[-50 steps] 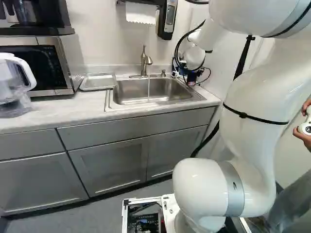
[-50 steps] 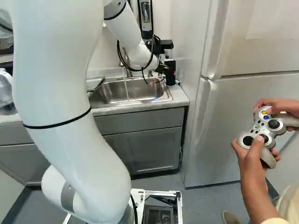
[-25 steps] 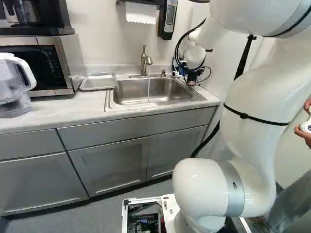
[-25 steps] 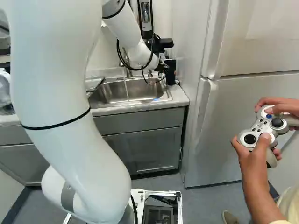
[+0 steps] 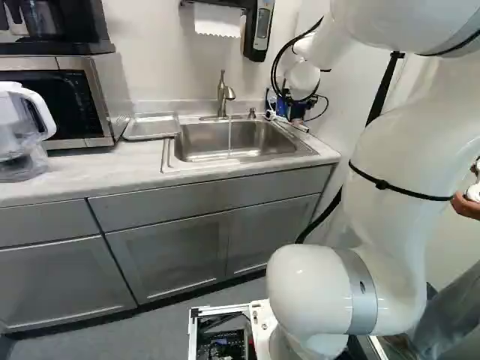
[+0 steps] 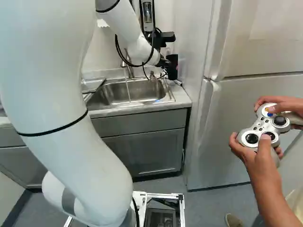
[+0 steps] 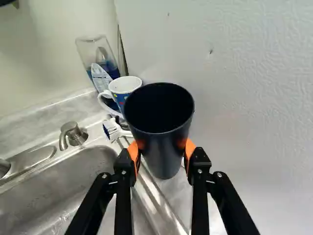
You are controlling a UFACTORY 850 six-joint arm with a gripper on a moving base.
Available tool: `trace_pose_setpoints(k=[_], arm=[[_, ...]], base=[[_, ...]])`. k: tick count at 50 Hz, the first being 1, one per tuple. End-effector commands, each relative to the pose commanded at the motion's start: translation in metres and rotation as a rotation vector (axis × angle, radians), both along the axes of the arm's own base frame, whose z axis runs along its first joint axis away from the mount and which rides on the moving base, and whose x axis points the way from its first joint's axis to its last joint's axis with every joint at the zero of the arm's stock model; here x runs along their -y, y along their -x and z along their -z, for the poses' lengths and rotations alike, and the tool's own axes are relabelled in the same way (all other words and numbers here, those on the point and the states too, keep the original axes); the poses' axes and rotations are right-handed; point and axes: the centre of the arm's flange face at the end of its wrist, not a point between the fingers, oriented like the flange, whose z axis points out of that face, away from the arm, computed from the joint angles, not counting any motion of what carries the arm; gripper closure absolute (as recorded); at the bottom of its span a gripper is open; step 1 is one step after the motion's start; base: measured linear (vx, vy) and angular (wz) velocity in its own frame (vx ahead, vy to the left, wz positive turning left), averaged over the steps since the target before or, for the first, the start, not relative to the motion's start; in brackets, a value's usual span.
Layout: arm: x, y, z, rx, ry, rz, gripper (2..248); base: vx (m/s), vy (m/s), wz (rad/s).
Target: Rinse the cup and place it in the tray
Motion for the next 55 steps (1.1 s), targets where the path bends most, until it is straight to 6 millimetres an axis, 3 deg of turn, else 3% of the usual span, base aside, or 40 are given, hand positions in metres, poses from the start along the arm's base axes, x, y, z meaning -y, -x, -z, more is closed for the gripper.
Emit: trace_pose_setpoints(k=[25,55], arm=[[-0.039,0.003,-0.025,0.046,0.006,-0.07,139],[-0.082,0.027,0.004,-0.012,-0.001,-0.149,139]], base=[[0.0,0.0,0.0],[0.0,0.0,0.0]])
